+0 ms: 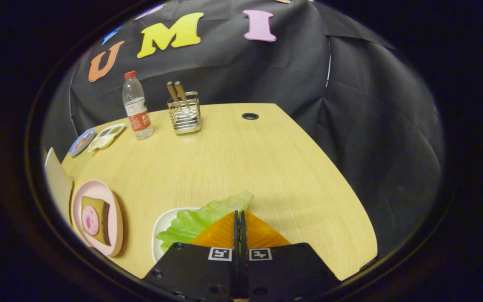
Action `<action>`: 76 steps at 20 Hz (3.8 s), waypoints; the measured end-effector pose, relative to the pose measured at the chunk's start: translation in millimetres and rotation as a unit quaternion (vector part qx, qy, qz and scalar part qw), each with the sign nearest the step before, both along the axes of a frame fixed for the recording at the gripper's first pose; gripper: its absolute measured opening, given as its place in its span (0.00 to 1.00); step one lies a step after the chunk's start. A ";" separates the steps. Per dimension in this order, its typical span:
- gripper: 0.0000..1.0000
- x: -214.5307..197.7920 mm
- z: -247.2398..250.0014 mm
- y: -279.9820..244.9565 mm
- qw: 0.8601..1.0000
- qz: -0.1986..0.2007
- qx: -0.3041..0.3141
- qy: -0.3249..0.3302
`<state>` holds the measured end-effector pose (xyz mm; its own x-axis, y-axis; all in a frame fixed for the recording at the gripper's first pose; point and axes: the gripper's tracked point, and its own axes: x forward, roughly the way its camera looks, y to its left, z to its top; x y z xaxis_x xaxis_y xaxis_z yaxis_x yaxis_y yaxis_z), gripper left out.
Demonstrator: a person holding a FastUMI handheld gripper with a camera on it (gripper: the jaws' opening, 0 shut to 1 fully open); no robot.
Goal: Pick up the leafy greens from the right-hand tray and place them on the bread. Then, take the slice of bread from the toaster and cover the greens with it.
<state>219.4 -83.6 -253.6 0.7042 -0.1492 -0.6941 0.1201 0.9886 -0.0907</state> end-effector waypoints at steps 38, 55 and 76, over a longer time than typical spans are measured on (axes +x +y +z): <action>0.00 -86.1 104.6 341.9 0.975 0.175 -0.018 -0.135; 0.00 -17.9 18.3 282.5 0.988 0.134 0.006 -0.073; 0.97 -93.6 43.6 315.3 0.990 0.106 0.022 -0.091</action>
<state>125.9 231.8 -210.1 0.8308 0.0429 -0.5549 -0.0804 0.9958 -0.0434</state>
